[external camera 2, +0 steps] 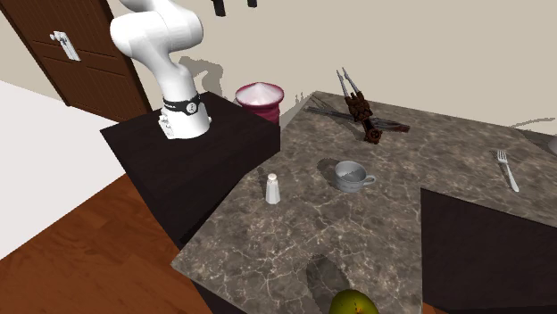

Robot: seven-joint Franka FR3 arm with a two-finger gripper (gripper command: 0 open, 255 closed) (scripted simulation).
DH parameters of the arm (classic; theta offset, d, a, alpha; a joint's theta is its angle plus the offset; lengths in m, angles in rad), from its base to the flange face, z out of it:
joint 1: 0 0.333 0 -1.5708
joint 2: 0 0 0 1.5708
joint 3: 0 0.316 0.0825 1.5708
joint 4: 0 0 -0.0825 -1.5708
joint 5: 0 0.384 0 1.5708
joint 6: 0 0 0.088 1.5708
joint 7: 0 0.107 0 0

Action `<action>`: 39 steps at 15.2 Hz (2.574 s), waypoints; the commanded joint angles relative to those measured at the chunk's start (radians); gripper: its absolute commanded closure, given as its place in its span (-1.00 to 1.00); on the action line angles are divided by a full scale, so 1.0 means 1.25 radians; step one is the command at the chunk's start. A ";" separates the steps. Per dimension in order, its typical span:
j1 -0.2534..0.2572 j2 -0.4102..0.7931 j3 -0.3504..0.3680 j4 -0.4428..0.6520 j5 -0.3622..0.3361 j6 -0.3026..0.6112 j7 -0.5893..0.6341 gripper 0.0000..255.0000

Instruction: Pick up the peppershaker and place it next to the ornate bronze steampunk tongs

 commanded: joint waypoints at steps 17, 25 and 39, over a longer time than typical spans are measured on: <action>-0.025 0.274 0.086 -0.222 -0.002 0.470 0.078 -1.00; -0.058 0.537 0.120 -0.222 -0.067 0.715 0.158 -1.00; -0.025 0.918 0.036 -0.122 -0.285 0.969 0.348 -1.00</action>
